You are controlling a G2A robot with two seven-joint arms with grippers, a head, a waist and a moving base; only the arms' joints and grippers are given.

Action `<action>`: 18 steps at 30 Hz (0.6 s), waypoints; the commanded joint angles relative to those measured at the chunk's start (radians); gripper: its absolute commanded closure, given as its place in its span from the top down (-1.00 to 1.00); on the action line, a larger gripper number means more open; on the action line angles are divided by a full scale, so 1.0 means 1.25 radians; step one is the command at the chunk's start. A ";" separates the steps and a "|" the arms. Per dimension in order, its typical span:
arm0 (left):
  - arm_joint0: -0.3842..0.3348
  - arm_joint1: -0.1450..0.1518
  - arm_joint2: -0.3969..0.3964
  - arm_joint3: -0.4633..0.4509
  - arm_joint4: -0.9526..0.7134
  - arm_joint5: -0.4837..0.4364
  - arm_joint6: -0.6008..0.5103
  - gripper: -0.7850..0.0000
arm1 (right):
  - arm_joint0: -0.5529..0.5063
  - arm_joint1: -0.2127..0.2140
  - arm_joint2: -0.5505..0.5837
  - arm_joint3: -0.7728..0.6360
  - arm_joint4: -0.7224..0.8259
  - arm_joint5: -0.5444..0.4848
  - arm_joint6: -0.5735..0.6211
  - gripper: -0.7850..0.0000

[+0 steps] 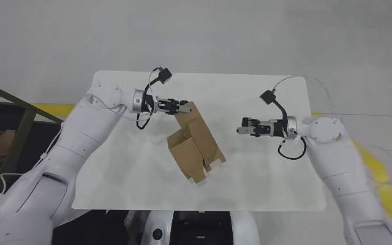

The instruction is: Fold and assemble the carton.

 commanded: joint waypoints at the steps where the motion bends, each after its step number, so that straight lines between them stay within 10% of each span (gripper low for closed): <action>1: -0.014 -0.011 0.016 0.013 -0.008 -0.010 -0.010 -1.00 | 0.010 0.002 -0.039 -0.004 0.046 0.011 0.011 1.00; 18: -0.080 -0.069 0.073 0.079 -0.085 -0.048 -0.052 -1.00 | 0.122 0.010 -0.296 0.028 0.154 -0.025 -0.024 1.00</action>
